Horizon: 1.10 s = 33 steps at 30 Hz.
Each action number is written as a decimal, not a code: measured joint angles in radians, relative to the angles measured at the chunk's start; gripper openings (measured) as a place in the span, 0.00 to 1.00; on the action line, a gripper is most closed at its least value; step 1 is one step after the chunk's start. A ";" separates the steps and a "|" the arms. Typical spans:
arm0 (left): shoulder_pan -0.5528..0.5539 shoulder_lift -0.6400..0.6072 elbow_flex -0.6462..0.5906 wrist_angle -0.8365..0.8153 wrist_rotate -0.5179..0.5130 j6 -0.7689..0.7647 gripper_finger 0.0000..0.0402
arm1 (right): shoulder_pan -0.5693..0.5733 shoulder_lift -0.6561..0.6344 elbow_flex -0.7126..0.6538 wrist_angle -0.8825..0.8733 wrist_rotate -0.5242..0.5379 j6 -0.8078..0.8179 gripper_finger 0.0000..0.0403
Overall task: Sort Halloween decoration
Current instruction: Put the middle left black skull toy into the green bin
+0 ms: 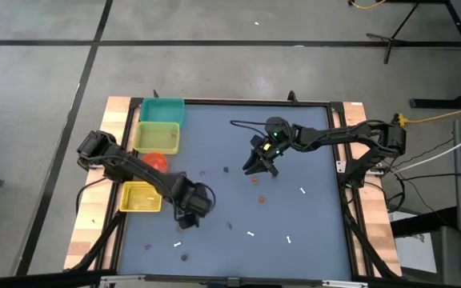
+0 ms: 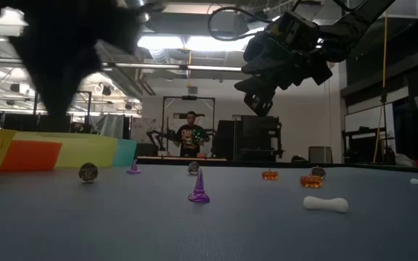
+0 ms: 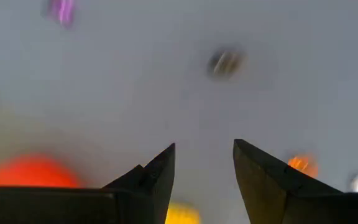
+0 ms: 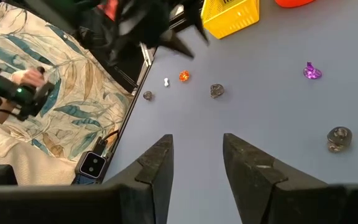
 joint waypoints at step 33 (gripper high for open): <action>0.005 0.000 -0.245 0.487 -0.117 -0.196 0.36 | 0.000 0.000 0.000 0.000 0.000 0.000 0.34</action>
